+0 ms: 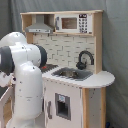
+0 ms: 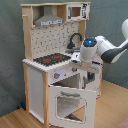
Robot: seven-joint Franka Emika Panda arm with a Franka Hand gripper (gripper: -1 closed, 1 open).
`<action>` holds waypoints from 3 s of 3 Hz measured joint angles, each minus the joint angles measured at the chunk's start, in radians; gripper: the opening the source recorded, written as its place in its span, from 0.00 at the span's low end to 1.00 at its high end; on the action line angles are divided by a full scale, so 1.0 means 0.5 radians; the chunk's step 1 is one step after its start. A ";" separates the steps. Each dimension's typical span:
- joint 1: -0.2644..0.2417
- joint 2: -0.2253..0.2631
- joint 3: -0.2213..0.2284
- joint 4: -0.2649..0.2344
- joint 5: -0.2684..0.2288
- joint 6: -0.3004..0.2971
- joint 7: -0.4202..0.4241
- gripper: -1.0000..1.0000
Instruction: Play with the kitchen
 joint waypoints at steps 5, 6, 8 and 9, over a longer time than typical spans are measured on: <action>0.017 -0.378 0.381 0.131 -0.589 -0.817 -0.082 1.00; 0.017 -0.449 0.480 0.129 -0.767 -0.952 -0.132 1.00; 0.015 -0.621 0.573 0.099 -1.104 -1.045 -0.289 1.00; 0.013 -0.734 0.592 0.053 -1.273 -1.018 -0.343 1.00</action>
